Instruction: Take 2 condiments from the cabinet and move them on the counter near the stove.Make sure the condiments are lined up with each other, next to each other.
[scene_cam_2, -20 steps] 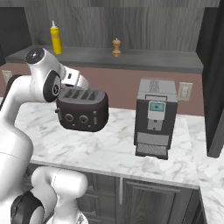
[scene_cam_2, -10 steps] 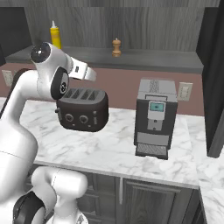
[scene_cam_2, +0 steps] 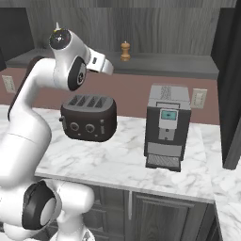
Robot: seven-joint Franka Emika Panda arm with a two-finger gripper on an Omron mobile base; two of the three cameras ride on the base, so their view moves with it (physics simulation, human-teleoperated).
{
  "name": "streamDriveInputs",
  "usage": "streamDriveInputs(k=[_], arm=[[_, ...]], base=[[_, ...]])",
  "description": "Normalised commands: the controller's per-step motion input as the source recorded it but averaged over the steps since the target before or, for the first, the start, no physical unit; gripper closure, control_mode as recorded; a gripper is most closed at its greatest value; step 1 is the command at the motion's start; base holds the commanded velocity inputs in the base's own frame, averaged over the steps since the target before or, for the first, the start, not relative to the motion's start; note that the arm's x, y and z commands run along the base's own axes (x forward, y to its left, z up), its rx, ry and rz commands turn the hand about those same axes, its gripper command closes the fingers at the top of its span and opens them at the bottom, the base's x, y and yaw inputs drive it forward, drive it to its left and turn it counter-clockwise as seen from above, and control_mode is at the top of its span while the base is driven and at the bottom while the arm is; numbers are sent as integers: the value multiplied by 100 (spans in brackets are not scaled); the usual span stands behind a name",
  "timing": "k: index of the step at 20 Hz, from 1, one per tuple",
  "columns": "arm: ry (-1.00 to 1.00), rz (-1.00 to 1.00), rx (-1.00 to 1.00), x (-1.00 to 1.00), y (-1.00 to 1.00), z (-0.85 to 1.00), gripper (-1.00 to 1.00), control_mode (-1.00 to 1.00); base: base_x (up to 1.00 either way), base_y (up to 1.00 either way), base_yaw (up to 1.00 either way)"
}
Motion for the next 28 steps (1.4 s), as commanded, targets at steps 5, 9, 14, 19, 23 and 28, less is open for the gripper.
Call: streamDriveInputs(k=[5,9,14,19,23,28], arm=[[0,0,0,53,-13,1,-100,-100],[0,0,0,59,-29,2,-100,-100],[0,0,0,62,-29,0,-100,-100],[0,0,0,59,-25,0,-100,-100],[0,0,0,60,-14,0,-100,-100],[-4,0,0,44,-2,0,-100,-100]], base=[[0,0,0],[0,0,0],[0,0,0],[0,0,0],[0,0,0],[0,0,0]])
